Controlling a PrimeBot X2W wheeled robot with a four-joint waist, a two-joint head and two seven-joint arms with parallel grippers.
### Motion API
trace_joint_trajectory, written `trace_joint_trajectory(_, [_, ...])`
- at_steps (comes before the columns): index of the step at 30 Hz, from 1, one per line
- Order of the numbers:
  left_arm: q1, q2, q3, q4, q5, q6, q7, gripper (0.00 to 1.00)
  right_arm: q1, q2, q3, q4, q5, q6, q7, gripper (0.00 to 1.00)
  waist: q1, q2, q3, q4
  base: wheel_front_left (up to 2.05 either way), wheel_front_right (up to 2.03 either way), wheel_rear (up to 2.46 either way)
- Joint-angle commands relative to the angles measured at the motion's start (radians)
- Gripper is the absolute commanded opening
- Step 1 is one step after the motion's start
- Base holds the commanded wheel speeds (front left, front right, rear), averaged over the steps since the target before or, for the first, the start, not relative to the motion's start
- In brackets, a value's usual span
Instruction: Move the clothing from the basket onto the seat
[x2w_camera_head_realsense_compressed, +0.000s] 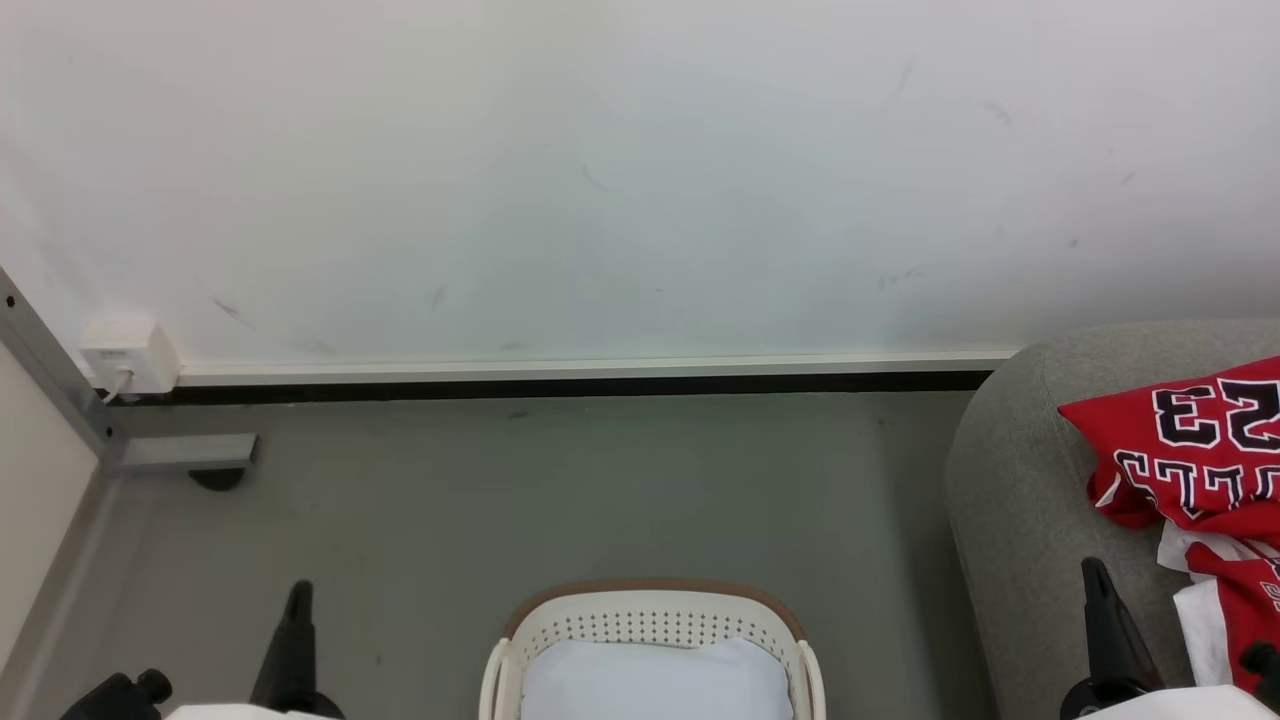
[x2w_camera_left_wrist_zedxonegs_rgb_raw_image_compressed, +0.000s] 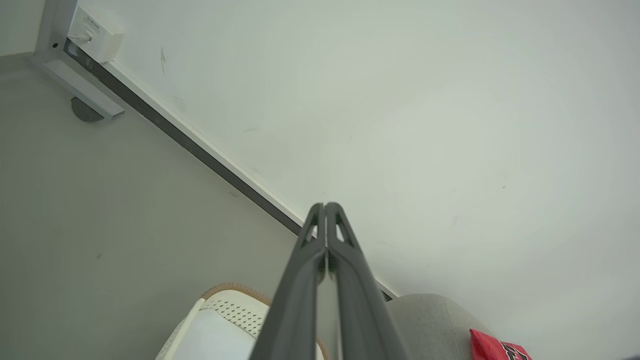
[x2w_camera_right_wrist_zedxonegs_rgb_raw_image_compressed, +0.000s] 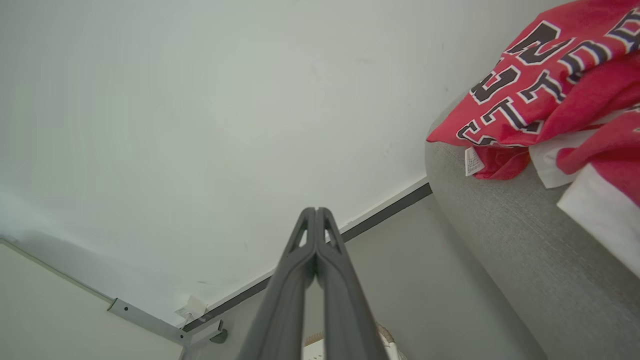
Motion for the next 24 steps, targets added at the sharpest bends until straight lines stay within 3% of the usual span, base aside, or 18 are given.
trace_joint_trajectory(1, [-0.024, 0.002, 0.007, -0.013, -0.038, 0.0, 0.007, 0.0, -0.026, -0.002, -0.01, -0.015, 0.031, -0.001, 0.008, 0.0, 0.0, 0.0, 0.0, 0.0, 0.0, 0.0, 0.0])
trace_joint_trajectory(24, [-0.044, -0.013, 0.025, -0.012, -0.29, 0.001, 0.08, 0.0, -0.04, 0.004, -0.057, -0.016, 0.288, -0.001, 0.079, 0.0, 0.0, 0.0, 0.007, -0.001, 0.0, 0.0, 0.0])
